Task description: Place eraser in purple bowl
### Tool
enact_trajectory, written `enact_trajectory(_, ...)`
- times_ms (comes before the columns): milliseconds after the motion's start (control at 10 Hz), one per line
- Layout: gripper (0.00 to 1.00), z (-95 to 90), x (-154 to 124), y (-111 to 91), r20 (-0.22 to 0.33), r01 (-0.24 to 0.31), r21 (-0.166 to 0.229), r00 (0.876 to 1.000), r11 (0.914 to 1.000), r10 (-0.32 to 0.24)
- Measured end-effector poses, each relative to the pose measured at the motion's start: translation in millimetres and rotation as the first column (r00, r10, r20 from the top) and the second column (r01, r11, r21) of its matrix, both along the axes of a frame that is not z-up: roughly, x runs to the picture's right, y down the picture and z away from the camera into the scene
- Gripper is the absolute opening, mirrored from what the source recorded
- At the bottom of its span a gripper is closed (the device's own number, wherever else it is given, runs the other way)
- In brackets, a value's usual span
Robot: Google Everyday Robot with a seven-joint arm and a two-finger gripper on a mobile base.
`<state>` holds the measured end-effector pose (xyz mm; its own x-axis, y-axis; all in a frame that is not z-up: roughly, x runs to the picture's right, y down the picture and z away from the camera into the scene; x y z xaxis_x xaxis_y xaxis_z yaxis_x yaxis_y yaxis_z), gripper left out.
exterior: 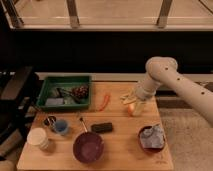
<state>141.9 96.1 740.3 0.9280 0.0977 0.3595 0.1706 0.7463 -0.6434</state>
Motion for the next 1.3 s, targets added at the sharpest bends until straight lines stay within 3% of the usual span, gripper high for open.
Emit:
enact_trajectory(400, 0.65, 0.3, -52, 35, 0.096, 0.066, 0.009, 0.993, 0.9978, -0.067)
enact_trajectory(900, 0.65, 2.0, -54, 39, 0.107, 0.054, 0.0, 0.993, 0.9986, -0.053)
enact_trajectory(1300, 0.65, 37.9, -64, 70, 0.144, 0.016, -0.058, 0.989, 0.9982, -0.008)
